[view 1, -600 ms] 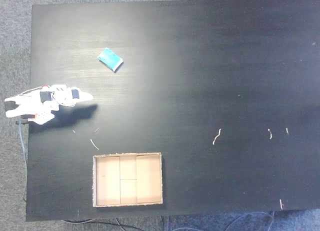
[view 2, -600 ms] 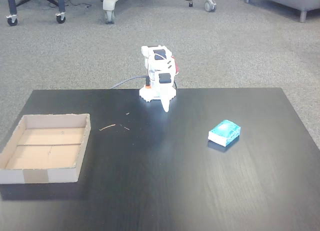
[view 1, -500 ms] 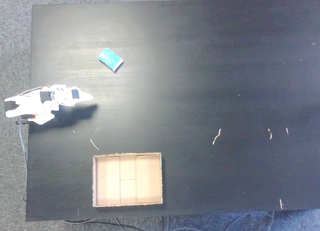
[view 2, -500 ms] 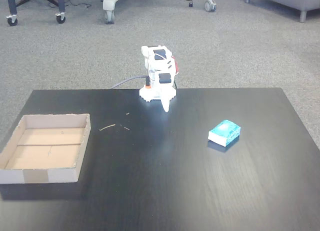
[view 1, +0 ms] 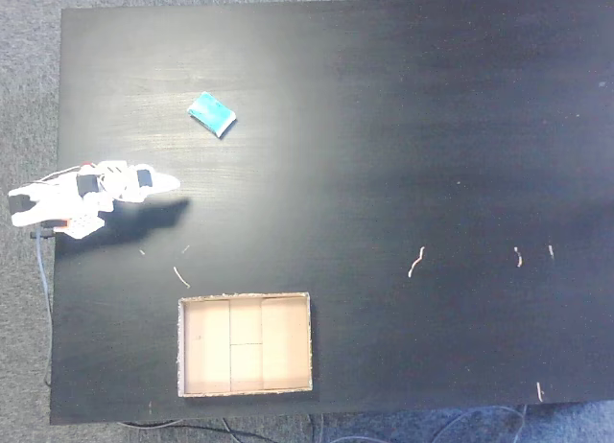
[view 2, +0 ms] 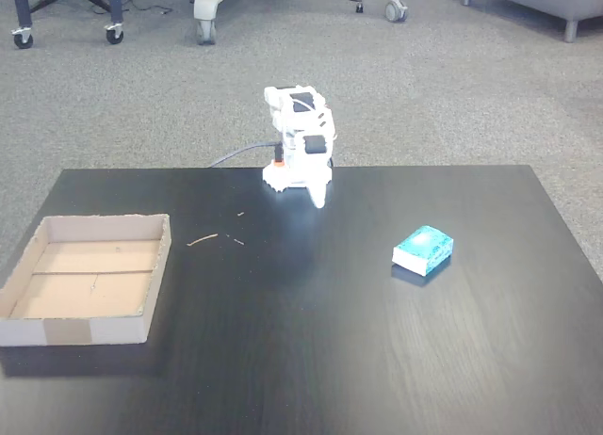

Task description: Pick the green block and drop it in the box on the right.

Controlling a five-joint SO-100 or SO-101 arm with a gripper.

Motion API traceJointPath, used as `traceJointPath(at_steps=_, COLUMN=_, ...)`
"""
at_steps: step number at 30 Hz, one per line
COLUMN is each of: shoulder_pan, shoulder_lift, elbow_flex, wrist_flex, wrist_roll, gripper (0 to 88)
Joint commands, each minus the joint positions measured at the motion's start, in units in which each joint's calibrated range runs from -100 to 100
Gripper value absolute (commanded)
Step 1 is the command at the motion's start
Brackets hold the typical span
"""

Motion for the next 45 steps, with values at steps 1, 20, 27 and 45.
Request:
traceJointPath(at_steps=1, shoulder_pan=-5.53, shoulder_lift=3.25, elbow_flex=-14.92, wrist_flex=1.58, wrist_roll=-1.61, gripper=0.1)
traceJointPath(at_steps=20, shoulder_pan=-23.92, shoulder_lift=87.33, elbow_flex=-92.44, wrist_flex=32.3, wrist_roll=6.69, gripper=59.8)
traceJointPath(at_steps=27, shoulder_pan=-17.33, shoulder_lift=105.53, elbow_flex=-101.96, wrist_flex=34.03, wrist_roll=10.99, gripper=60.2)
traceJointPath(at_steps=45, shoulder_pan=-20.24, shoulder_lift=137.03, elbow_flex=-125.26, wrist_flex=31.47, wrist_roll=11.62, gripper=33.1)
